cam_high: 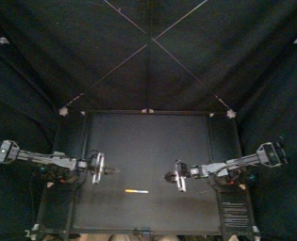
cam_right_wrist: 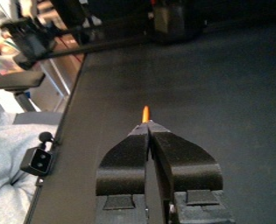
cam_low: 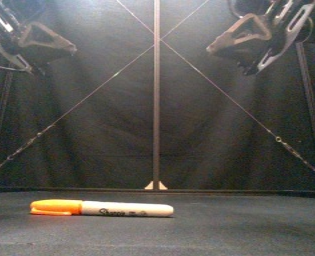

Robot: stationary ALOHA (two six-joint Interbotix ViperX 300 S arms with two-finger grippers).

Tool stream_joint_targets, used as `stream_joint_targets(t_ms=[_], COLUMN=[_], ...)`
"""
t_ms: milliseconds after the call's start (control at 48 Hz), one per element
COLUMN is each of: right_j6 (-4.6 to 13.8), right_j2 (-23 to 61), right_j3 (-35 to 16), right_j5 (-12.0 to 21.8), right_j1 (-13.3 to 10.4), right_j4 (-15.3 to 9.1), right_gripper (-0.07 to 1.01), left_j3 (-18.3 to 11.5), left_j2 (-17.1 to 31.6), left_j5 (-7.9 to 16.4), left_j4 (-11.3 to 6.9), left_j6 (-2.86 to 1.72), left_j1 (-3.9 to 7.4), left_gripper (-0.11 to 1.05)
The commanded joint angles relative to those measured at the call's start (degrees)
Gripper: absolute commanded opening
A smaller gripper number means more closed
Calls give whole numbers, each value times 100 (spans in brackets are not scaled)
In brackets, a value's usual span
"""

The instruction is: Uncap the pen

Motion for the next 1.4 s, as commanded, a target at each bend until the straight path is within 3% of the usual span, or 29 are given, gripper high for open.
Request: stream_joint_targets(t_ms=[21,208,438,562,792,1125,1396], right_j6=[-18,-26,-26,-35,-35,-35,-35], right_j2=[615,1521,2268,2610,3059,3560,3823], right_j3=[-352,-756,-1274,-1503,-1749,-2224,-2338], right_j5=[-44,-35,-18,9,237,879,1020], right_j1=[35,44,62,123,176,193,193], right_j4=[299,439,448,413,413,404,413], right_gripper=[4,22,66,81,83,82,81], left_j3=[-158,-123,-88,-53,-9,9,9], left_j2=[211,396,387,396,396,396,396], left_j5=[-62,-44,-26,-26,-9,-9,-9], left_j4=[-149,-387,-422,-431,-431,-422,-431], left_j6=[0,0,0,9,9,9,9], left_j1=[-9,-9,-9,0,0,0,9], left_gripper=[2,9,20,25,30,30,30])
